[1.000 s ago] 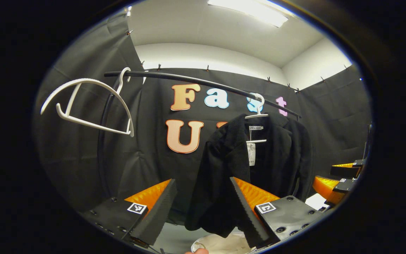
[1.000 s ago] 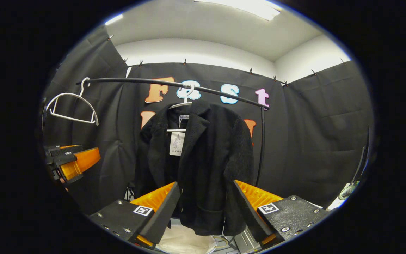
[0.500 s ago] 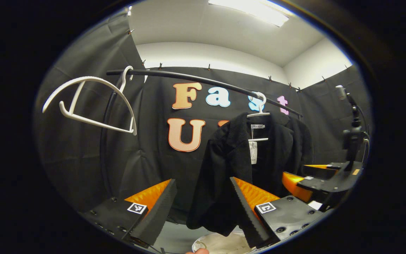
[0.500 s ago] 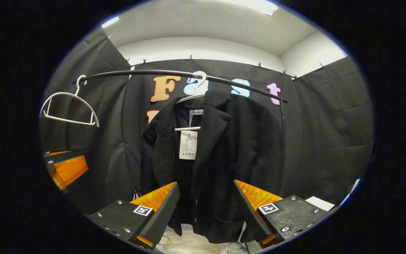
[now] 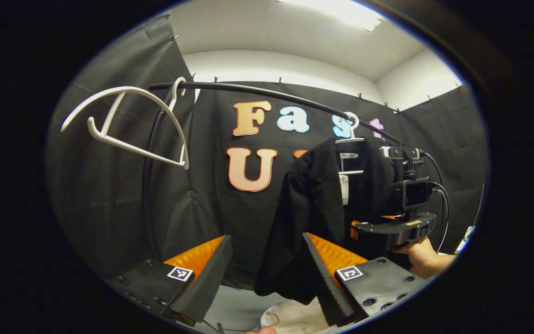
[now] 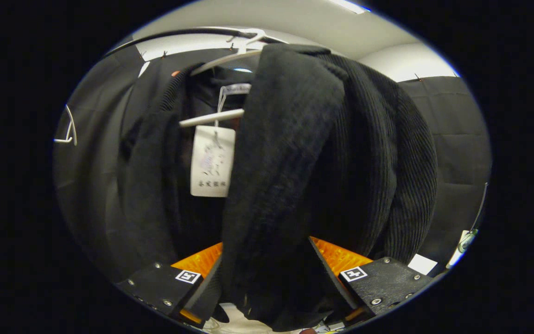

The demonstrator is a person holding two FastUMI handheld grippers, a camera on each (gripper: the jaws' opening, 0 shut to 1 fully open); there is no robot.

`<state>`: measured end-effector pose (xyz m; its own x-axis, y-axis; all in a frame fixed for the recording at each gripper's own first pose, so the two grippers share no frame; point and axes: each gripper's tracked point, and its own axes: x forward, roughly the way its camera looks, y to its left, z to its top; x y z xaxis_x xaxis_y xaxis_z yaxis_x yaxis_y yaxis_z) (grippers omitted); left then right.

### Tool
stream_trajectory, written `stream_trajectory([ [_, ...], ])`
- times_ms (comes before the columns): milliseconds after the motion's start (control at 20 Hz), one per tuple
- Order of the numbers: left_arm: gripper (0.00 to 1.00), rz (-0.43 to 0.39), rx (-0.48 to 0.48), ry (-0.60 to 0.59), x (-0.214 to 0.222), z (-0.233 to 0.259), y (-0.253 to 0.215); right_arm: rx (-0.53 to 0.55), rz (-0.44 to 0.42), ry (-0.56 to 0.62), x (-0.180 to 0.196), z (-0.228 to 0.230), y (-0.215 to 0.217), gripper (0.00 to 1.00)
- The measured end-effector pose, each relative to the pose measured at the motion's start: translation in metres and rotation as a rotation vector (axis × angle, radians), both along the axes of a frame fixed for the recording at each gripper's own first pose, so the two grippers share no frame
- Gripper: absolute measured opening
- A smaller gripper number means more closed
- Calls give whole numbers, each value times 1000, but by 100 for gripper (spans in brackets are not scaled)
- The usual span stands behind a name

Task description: Grasp the clothes on the hanger with both hands and then place them into the laundry hamper below.

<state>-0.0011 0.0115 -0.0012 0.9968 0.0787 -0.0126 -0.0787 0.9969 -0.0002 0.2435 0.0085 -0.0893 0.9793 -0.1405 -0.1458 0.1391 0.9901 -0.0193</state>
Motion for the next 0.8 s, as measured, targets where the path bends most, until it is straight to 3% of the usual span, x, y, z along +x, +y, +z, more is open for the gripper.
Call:
stream_trajectory([
  [300, 96, -128, -9, -49, 23, 0, -32, -22, -21, -20, -8, 3, -41, 74],
  [600, 95, -247, -52, -36, 75, 2, -93, -52, -6, -92, -44, 41, -84, 19],
  [800, 100, -270, -71, -34, 120, -7, -128, -123, 62, -161, -89, 81, -83, 12],
])
